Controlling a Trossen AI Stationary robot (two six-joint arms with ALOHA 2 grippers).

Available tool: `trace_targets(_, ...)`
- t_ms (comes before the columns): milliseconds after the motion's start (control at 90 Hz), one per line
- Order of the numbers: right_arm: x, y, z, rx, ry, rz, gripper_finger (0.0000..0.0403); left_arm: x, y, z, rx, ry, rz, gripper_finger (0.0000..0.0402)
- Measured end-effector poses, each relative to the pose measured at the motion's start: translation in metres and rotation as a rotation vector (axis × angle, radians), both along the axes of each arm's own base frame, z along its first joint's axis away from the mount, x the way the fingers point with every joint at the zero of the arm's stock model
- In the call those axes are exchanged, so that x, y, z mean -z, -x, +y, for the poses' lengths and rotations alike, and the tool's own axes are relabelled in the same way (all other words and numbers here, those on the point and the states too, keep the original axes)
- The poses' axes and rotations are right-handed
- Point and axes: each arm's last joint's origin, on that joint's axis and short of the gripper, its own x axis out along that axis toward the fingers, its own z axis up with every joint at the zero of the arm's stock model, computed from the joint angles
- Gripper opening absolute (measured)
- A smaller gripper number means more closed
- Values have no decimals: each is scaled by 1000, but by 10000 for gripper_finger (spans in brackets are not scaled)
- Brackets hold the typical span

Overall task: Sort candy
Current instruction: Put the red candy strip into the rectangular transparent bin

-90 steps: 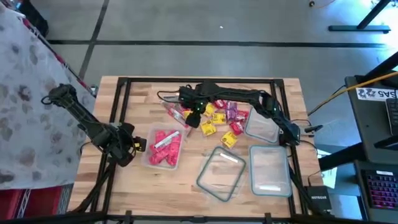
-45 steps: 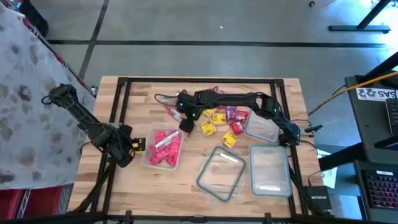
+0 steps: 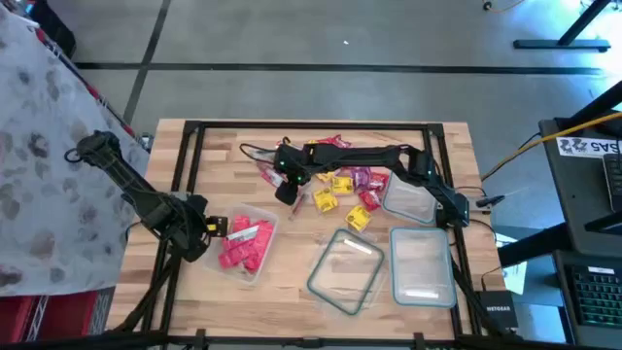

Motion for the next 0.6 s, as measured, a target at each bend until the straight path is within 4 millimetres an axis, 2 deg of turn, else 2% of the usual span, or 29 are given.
trace_targets(156, 25, -2, 13, -132, -40, 55, 186, 0, 3, -3, 63, 51, 58, 123)
trace_targets(244, 36, -2, 21, -105, 63, 126, 186, 0, 5, -6, 87, 67, 69, 123)
trace_targets(433, 38, -4, 22, -33, 212, 148, 186, 0, 7, -9, 89, 75, 60, 123)
trace_targets(600, 41, -3, 20, -23, 230, 160, 186, 0, 7, -9, 80, 73, 52, 123)
